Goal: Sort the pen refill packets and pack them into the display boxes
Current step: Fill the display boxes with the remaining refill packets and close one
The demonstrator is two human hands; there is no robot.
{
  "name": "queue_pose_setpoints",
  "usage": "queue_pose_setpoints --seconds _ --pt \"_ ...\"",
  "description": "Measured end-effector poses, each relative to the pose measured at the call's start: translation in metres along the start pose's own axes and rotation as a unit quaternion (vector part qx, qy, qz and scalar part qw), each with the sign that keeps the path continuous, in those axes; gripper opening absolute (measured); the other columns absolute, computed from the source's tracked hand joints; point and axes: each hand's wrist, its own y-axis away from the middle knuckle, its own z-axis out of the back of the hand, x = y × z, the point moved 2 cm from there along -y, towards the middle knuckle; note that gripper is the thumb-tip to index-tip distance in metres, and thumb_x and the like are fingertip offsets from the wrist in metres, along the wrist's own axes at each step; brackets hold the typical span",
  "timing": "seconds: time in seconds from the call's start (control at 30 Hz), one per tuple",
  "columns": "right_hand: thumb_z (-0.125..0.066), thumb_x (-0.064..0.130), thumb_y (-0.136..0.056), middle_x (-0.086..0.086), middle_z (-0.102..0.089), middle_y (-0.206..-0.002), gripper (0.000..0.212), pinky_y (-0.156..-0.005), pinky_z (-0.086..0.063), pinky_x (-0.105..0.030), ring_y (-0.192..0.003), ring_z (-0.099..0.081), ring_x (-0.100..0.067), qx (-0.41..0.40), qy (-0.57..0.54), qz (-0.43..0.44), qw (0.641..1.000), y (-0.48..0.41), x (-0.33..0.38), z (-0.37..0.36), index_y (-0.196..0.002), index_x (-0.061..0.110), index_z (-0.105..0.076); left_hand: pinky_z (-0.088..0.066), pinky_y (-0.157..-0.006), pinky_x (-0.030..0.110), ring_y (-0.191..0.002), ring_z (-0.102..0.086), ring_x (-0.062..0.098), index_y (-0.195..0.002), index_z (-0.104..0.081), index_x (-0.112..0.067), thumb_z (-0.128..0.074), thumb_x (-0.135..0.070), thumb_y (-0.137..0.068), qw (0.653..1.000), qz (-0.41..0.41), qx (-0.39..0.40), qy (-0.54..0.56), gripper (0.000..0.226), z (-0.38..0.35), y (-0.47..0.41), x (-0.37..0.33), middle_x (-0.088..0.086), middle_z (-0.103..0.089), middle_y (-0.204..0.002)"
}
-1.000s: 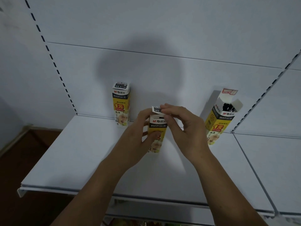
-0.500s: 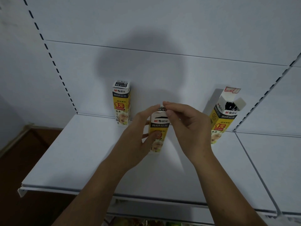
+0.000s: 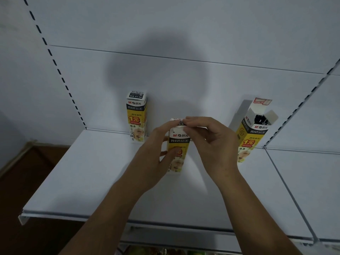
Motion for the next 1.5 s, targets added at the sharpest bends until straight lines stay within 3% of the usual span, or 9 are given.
queue_pose_setpoints --seconds 0.23,0.4,0.57,0.8,0.97,1.1,1.23,1.37,1.5 --pt "-0.075 0.003 -0.090 0.012 -0.076 -0.103 0.023 -0.086 -0.060 -0.022 -0.101 -0.073 -0.007 -0.001 0.010 0.007 1.000 0.000 -0.004 -0.002 -0.103 0.022 -0.076 -0.048 -0.087 0.004 -0.129 -0.051 -0.010 -0.143 -0.025 -0.065 -0.066 -0.017 -0.100 1.000 -0.001 -0.001 -0.004 0.076 0.003 0.000 0.001 -0.017 -0.048 -0.143" --pt "-0.072 0.009 -0.095 0.006 -0.075 -0.116 0.022 -0.090 -0.057 -0.021 -0.110 -0.070 -0.008 0.004 0.059 0.013 0.998 0.003 -0.011 0.002 -0.114 0.020 -0.076 -0.051 -0.092 0.008 -0.130 -0.050 -0.009 -0.147 -0.028 -0.055 -0.065 -0.021 -0.100 1.000 0.006 0.003 -0.009 0.068 0.002 0.001 0.003 -0.015 -0.048 -0.145" --pt "-0.063 0.027 -0.098 0.010 -0.071 -0.126 0.021 -0.096 -0.058 -0.035 -0.118 -0.066 -0.010 0.029 0.087 0.034 0.995 0.001 -0.012 0.007 -0.118 0.028 -0.071 -0.050 -0.088 0.005 -0.128 -0.049 -0.014 -0.144 -0.028 -0.060 -0.065 -0.021 -0.101 1.000 0.002 0.006 -0.007 0.070 0.002 0.002 0.001 -0.017 -0.049 -0.141" --pt "-0.065 0.015 -0.099 0.004 -0.071 -0.127 0.022 -0.099 -0.057 -0.031 -0.122 -0.064 -0.009 0.053 0.097 0.071 0.991 0.002 -0.017 0.009 -0.118 0.020 -0.075 -0.047 -0.084 0.001 -0.127 -0.047 -0.018 -0.136 -0.023 -0.073 -0.065 -0.018 -0.100 1.000 -0.009 -0.002 -0.002 0.078 0.002 0.002 0.001 -0.016 -0.047 -0.142" --pt "-0.071 0.002 -0.095 -0.004 -0.070 -0.130 0.024 -0.104 -0.054 -0.031 -0.128 -0.062 -0.015 0.066 0.104 0.105 0.987 0.006 -0.024 0.005 -0.118 0.009 -0.077 -0.048 -0.082 0.002 -0.127 -0.049 -0.016 -0.133 -0.029 -0.070 -0.066 -0.021 -0.099 1.000 -0.016 -0.011 0.003 0.070 0.002 0.003 0.003 -0.020 -0.048 -0.139" --pt "-0.068 -0.001 -0.097 -0.001 -0.064 -0.139 0.031 -0.106 -0.053 -0.032 -0.134 -0.056 -0.013 0.075 0.104 0.086 0.988 0.014 -0.029 0.005 -0.125 0.013 -0.072 -0.047 -0.086 0.002 -0.128 -0.045 -0.019 -0.135 -0.029 -0.071 -0.063 -0.025 -0.100 1.000 -0.022 -0.005 -0.016 0.066 0.001 0.006 0.004 -0.020 -0.043 -0.145" --pt "-0.069 0.001 -0.097 0.000 -0.054 -0.147 0.043 -0.106 -0.052 -0.028 -0.138 -0.049 -0.010 0.097 0.142 0.105 0.980 0.015 -0.031 0.003 -0.134 0.023 -0.063 -0.046 -0.091 0.002 -0.130 -0.041 -0.020 -0.143 -0.032 -0.056 -0.062 -0.018 -0.101 0.998 -0.051 -0.008 -0.042 0.064 0.001 0.006 0.003 -0.019 -0.040 -0.146" --pt "-0.068 0.002 -0.096 0.000 -0.042 -0.156 0.054 -0.100 -0.058 -0.032 -0.142 -0.047 -0.012 0.121 0.123 0.087 0.981 0.023 -0.036 0.001 -0.142 0.026 -0.052 -0.051 -0.097 0.010 -0.136 -0.037 -0.015 -0.147 -0.028 -0.055 -0.072 -0.008 -0.094 0.998 -0.050 -0.009 -0.034 0.083 -0.003 0.010 0.004 -0.014 -0.036 -0.154" --pt "-0.076 0.004 -0.091 0.019 -0.032 -0.156 0.092 -0.089 -0.057 -0.017 -0.136 -0.047 0.005 0.135 0.079 -0.042 0.987 0.045 -0.054 -0.007 -0.153 0.051 -0.026 -0.053 -0.092 0.011 -0.138 -0.043 0.003 -0.159 -0.020 -0.042 -0.077 0.000 -0.089 0.997 -0.058 -0.034 -0.043 0.100 -0.012 0.022 0.014 -0.010 -0.029 -0.153"
